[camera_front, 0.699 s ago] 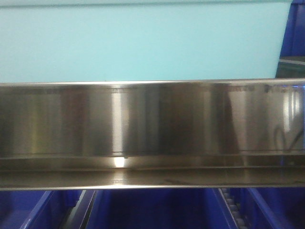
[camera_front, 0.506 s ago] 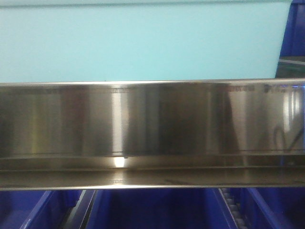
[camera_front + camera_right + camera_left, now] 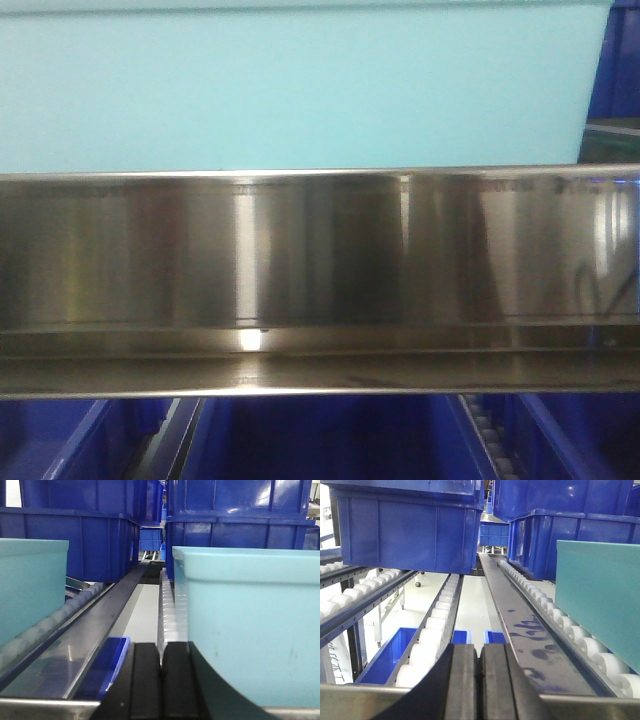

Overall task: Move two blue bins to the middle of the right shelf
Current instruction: 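Close both grippers on the side walls of the light teal bin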

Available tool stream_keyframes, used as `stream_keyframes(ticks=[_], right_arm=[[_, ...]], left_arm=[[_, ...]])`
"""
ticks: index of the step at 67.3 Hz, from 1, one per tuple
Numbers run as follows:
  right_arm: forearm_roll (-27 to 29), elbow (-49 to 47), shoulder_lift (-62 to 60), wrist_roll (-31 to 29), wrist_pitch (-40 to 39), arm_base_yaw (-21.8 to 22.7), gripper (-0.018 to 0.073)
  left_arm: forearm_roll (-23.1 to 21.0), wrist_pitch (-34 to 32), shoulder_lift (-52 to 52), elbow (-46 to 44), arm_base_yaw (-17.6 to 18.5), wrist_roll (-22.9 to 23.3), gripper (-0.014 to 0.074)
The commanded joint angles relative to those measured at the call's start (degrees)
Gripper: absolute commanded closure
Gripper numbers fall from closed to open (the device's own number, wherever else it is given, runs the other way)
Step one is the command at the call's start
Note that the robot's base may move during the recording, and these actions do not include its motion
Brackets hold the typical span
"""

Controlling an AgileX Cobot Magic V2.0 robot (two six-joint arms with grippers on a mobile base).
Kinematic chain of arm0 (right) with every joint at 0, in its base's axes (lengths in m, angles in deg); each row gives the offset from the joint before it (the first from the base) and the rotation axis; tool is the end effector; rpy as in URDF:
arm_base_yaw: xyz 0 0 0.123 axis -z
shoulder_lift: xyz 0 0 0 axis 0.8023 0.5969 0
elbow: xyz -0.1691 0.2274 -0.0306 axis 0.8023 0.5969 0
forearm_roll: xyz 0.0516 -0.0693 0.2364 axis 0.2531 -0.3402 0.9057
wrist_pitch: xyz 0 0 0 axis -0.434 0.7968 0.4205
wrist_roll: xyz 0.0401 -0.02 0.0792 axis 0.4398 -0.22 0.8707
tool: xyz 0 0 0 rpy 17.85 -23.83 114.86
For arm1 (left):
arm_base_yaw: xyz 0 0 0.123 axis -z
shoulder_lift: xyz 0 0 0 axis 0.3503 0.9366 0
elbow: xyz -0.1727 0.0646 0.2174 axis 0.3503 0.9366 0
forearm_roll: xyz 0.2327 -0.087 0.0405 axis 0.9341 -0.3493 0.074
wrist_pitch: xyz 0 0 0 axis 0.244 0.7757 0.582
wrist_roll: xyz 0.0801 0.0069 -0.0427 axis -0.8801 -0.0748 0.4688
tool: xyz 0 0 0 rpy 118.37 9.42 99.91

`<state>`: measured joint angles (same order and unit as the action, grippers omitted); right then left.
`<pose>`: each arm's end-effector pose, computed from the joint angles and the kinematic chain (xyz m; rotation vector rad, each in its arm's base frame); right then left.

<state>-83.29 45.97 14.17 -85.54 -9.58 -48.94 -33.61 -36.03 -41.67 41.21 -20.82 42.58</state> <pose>0.0566 -0.0044 0.2077 0.0641 1.5445 -0.0571 0.0569 0.0007 0.2057 -0.0391 1.5649 -0.0262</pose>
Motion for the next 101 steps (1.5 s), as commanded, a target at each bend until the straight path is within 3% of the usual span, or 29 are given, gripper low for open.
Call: stream_keyframes(ticks=[1, 15, 21, 36, 52, 71, 84, 93, 101], right_arm=[[-0.37, 0.0, -0.22, -0.08, -1.24, 0.13, 0.0722], [-0.38, 0.0, -0.22, -0.08, -2.99, 0.13, 0.0722], [-0.38, -2.97, -0.22, -0.08, 0.11, 0.13, 0.0722], [-0.38, -17.77, 1.37, -0.08, 13.61, 0.13, 0.0722], [-0.38, -35.1, 17.35, -0.08, 24.73, 0.13, 0.0722], [-0.38, -53.6, 40.16, -0.08, 34.52, 0.13, 0.0722], [-0.24, -58.28, 49.77, -0.08, 32.64, 0.13, 0.0722], [3.2, -58.49, 53.31, -0.08, 31.57, 0.13, 0.0722], [7.51, -60.85, 57.23, -0.08, 35.72, -0.88, 0.0722]], left_arm=[[-0.34, -1.12, -0.23, -0.06, -0.07, 0.36, 0.0707], [-0.34, -2.37, -0.23, -0.06, -0.05, 0.36, 0.0707], [-0.34, -1.36, -0.23, -1.72, -0.05, 0.36, 0.0707], [-0.34, 10.57, 1.82, -15.65, -0.05, 0.36, 0.0707], [-0.34, 18.06, 15.99, -32.33, -0.05, 0.36, 0.0707], [-0.34, 32.43, 37.36, -51.67, -0.05, 0.36, 0.0707], [-0.34, 29.4, 45.02, -55.23, -0.05, 0.36, 0.0707], [-0.58, 27.94, 48.44, -55.23, -0.05, 0.36, 0.0707], [-1.31, 29.02, 53.43, -56.72, -0.05, 4.94, 0.0707]])
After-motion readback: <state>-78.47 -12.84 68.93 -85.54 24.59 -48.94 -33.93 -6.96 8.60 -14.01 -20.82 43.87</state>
